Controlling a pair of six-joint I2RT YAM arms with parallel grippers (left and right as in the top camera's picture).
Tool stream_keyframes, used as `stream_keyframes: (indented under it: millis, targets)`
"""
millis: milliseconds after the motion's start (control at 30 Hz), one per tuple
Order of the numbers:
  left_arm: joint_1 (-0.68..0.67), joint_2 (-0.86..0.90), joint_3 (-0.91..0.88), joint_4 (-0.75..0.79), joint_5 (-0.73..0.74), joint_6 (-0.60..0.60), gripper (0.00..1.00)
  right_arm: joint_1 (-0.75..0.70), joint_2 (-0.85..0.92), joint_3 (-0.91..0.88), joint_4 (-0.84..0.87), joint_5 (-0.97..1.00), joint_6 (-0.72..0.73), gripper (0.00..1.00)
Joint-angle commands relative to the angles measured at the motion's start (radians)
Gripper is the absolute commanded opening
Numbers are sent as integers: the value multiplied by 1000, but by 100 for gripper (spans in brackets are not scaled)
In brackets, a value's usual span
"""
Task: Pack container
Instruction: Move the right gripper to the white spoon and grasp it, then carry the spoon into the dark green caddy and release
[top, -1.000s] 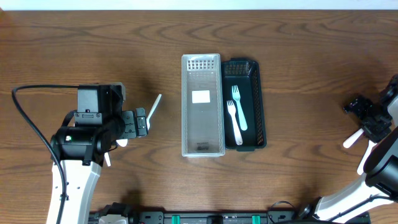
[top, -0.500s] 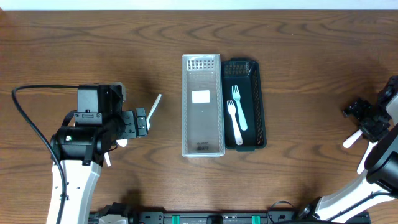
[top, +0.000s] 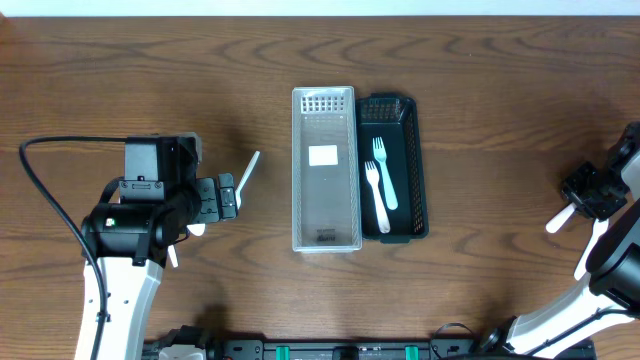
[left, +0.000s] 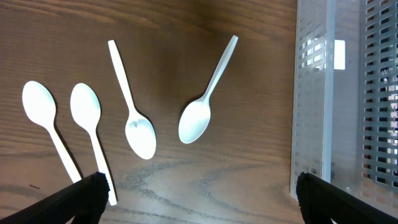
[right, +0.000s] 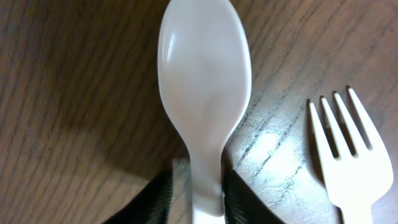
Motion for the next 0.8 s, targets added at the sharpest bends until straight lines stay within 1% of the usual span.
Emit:
stream_keyframes:
  millis: [0, 100, 233, 333, 400, 567, 667, 767]
  targets:
    - [4, 3, 20, -6, -11, 6, 98, -3, 44, -9, -3, -12, 5, 24]
    - [4, 3, 20, -6, -11, 6, 98, -3, 44, -9, -3, -12, 4, 22]
    - [4, 3, 20, -6, -11, 6, 98, -3, 44, -9, -16, -12, 4, 15]
    - [4, 3, 20, -6, -11, 6, 98, -2, 43, -8, -26, -12, 4, 8]
    - [4, 3, 20, -6, -11, 6, 98, 0, 40, -6, -32, -13, 5, 1]
    - [4, 3, 20, -6, -11, 6, 98, 30, -32, 8, -57, -38, 0, 1]
    - [4, 3, 20, -6, -11, 6, 98, 83, -129, 23, -77, -39, -19, 1]
    - [4, 3, 20, -5, -11, 6, 98, 172, -252, 32, -98, -62, -30, 2]
